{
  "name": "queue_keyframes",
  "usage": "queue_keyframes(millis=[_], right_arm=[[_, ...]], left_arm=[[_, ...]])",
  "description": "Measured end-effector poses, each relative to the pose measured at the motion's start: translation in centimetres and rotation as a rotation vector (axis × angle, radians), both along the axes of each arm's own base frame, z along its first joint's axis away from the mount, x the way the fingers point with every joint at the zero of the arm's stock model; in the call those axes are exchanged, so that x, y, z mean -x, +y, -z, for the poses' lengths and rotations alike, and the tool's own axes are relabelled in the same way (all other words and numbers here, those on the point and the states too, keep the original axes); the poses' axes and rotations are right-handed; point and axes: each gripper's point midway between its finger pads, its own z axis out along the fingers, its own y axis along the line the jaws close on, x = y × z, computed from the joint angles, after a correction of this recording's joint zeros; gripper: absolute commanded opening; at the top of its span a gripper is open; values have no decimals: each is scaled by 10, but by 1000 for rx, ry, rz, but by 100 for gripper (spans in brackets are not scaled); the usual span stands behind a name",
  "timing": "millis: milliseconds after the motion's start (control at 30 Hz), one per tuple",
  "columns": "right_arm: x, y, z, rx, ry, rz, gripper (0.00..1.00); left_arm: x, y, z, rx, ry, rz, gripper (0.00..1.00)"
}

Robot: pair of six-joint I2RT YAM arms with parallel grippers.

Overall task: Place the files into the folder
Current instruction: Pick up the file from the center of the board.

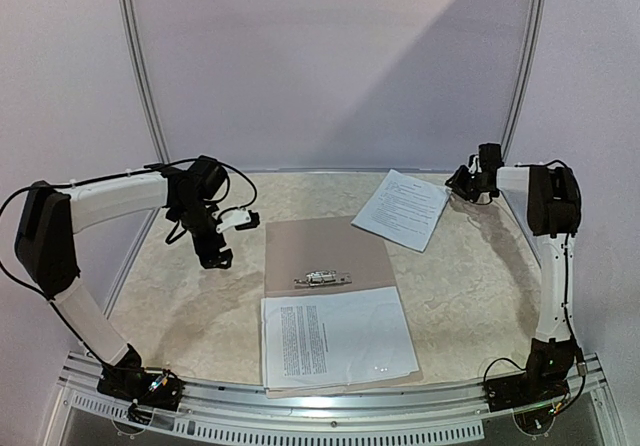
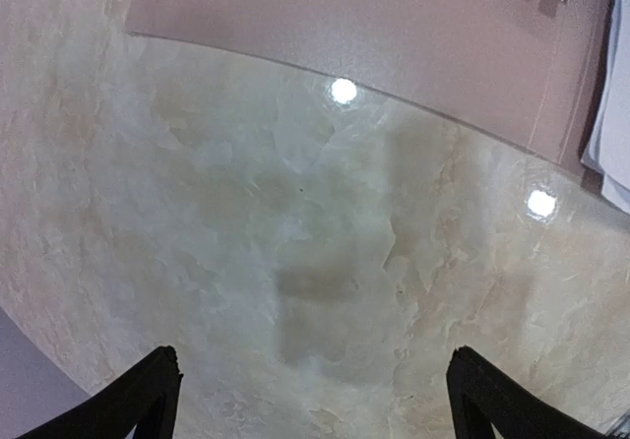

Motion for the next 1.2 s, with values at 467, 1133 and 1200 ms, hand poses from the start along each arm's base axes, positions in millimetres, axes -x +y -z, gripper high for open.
queue_keyframes(millis=[467, 1133, 1200], right_arm=[[9, 10, 12, -14, 26, -73, 17], [32, 42, 15, -144, 62, -180, 19], [42, 41, 18, -126, 81, -177, 19]], left_arm=[[1, 0, 6, -8, 17, 0, 95], [-169, -146, -39, 143, -342, 121, 83], [-181, -175, -34, 156, -397, 150, 84]])
